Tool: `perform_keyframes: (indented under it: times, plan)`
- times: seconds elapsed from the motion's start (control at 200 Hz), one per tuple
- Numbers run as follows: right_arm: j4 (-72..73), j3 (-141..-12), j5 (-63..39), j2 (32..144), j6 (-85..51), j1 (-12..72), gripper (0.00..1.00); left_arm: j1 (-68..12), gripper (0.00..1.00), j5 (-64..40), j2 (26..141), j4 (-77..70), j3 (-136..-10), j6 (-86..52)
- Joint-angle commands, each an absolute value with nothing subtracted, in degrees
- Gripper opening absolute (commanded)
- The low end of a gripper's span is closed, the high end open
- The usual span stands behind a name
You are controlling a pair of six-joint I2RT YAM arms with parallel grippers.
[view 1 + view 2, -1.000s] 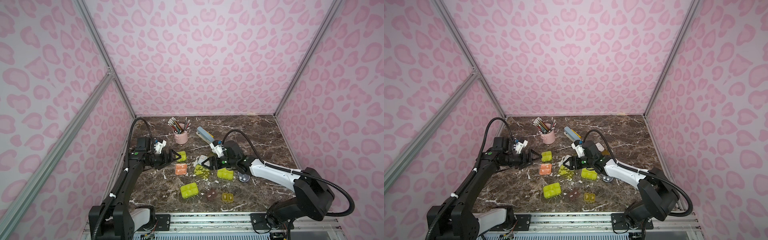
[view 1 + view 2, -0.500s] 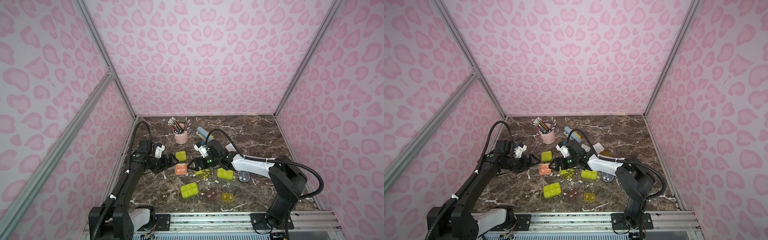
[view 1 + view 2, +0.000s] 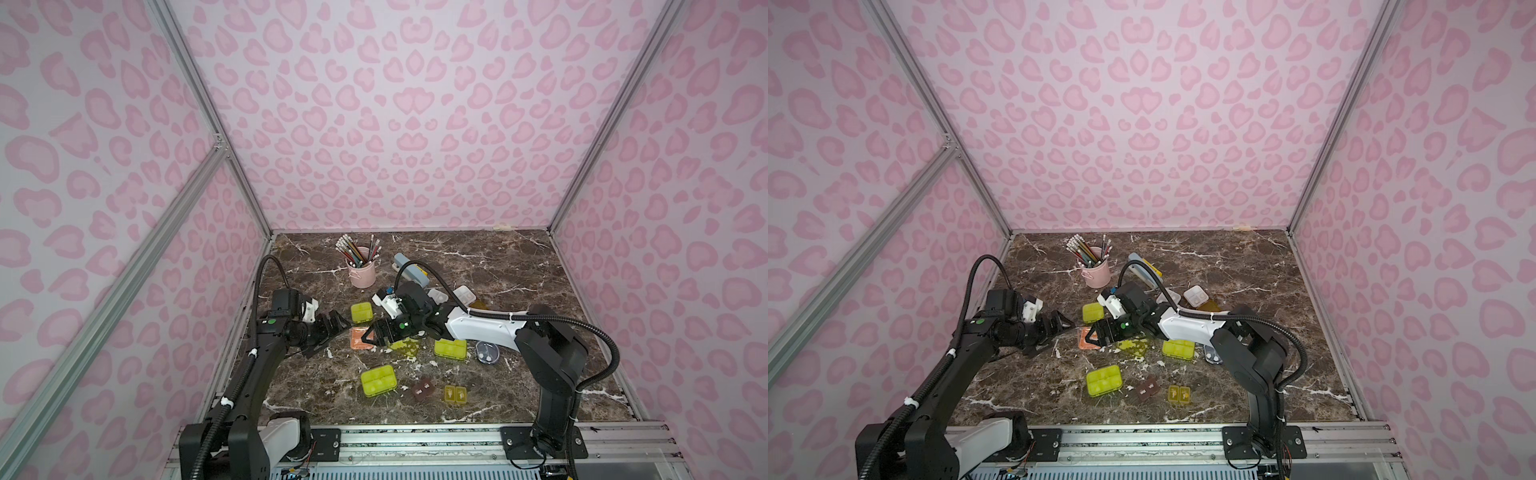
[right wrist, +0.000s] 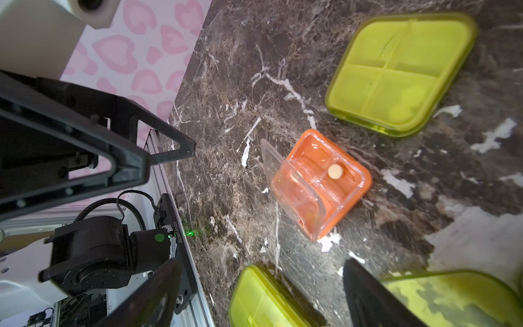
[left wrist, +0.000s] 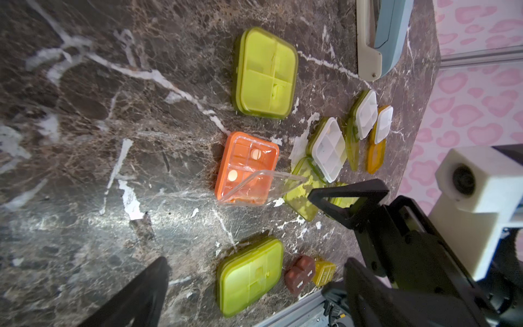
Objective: Close pillboxes
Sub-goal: Close the lid on the pillbox.
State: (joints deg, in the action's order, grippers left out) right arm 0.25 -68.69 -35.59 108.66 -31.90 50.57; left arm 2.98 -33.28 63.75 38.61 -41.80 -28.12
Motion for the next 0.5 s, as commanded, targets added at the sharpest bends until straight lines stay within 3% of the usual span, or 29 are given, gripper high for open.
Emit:
perform_keyframes:
  times: [0.0, 0.495]
  plan:
    - [-1.16, -69.67, -34.61, 109.91, -30.87, 50.98, 0.89, 4.40, 0.97, -35.82, 62.19, 34.31, -40.54, -31.10]
    - [-4.11, -75.62, -34.10, 115.30, -30.76, 50.87, 0.80, 5.63, 0.97, -38.18, 61.79, 34.10, -38.71, -30.19]
